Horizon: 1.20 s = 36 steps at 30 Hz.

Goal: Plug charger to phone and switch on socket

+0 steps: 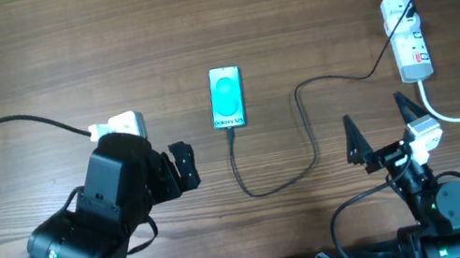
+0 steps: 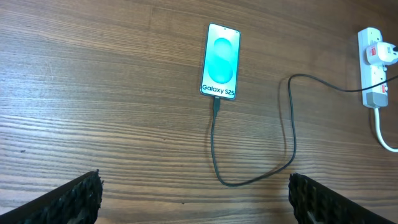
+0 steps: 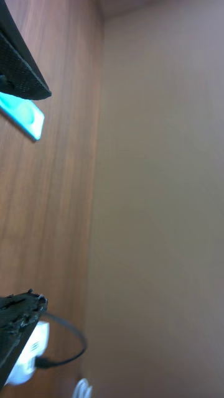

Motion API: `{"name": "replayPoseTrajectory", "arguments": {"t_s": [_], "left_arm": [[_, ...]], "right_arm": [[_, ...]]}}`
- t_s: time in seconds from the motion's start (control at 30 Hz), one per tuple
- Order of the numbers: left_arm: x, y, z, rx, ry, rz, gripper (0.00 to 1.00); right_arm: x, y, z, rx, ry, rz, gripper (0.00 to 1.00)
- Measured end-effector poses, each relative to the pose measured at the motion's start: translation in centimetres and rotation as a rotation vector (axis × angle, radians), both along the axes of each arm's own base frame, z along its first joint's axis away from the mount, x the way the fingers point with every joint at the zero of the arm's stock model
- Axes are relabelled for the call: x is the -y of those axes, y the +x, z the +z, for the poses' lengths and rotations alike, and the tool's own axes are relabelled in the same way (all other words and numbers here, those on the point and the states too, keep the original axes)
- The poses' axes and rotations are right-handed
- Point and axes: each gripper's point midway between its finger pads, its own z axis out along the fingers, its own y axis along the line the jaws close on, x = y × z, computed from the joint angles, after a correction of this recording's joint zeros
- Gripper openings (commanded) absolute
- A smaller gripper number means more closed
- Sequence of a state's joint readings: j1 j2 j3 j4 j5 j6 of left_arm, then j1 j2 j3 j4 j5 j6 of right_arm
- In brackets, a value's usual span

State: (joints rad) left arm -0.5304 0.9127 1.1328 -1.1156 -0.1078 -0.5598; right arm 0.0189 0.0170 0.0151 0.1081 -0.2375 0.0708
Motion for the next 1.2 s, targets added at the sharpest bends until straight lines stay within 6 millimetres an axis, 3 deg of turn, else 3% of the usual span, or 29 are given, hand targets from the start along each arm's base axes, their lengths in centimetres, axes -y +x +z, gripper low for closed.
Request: {"name": "replayPoseTrajectory", "arguments": {"t_s": [0.17,0.27,0.77,1.2], "left_arm": [[0.0,0.0,0.0,0.0,0.0,0.0,1.0],[0.0,0.0,0.0,0.0,0.0,0.0,1.0],[0.0,0.0,0.0,0.0,0.0,0.0,1.0],[0.0,0.1,-0.1,-0.004,0.003,0.0,1.0]], "right_arm": [[0.8,0.3,-1.1,-0.041,0.004,-0.037,1.0],[1.4,0.4,-2.8,-0.109,0.004,-0.065,1.0],[3.0,0.7,-3.1,-0.115,-0.014,-0.164,1.0],[3.1,0.7,-3.1,-0.113,-0.025,-0.171,1.0]]}}
